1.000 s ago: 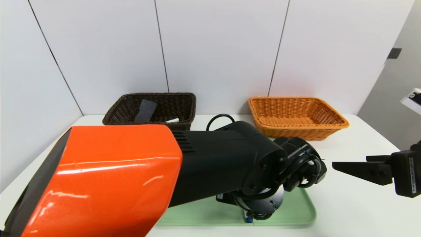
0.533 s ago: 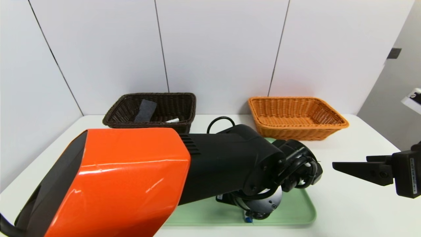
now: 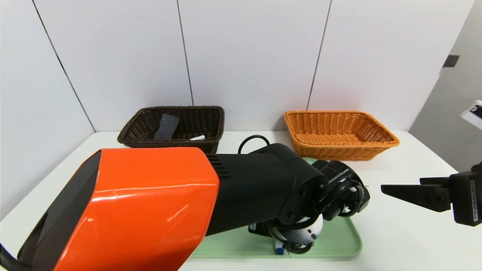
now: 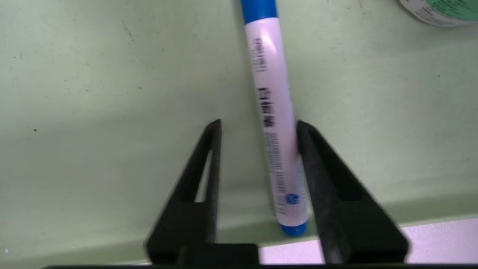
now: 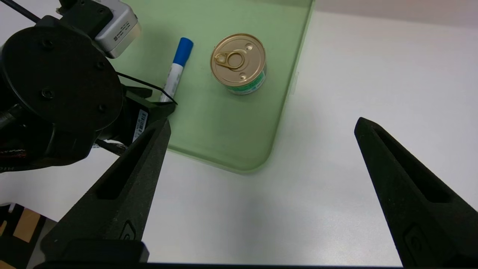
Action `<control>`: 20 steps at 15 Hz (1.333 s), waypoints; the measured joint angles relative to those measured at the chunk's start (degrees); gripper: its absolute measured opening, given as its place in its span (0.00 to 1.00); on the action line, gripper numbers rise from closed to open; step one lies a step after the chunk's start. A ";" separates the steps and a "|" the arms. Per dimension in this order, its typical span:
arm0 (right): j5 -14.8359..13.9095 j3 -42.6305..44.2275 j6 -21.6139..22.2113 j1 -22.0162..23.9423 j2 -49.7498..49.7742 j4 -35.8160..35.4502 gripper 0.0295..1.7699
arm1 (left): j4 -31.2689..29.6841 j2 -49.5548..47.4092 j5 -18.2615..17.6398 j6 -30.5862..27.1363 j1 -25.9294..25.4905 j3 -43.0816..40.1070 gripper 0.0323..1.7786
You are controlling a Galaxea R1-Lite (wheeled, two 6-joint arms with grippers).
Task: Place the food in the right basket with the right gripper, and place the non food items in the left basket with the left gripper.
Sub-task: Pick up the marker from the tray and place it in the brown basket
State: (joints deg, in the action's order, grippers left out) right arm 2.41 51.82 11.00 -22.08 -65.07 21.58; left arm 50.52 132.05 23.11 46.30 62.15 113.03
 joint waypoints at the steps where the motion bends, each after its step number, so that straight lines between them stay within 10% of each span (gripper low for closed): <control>1: 0.01 0.00 0.00 0.00 0.00 0.00 0.96 | 0.13 -0.05 0.00 -0.05 0.00 0.00 0.09; 11: 0.04 0.10 0.00 -0.05 0.28 0.02 0.96 | 0.55 -8.62 2.62 -4.74 -4.16 0.00 0.09; 20: 0.17 -0.04 0.02 -0.05 0.85 0.05 0.96 | -7.24 -19.87 3.71 -23.24 -28.39 0.00 0.09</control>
State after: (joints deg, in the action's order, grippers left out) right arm 2.58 51.79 11.02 -22.13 -64.22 21.63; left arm 43.28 112.18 26.82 23.06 33.76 113.03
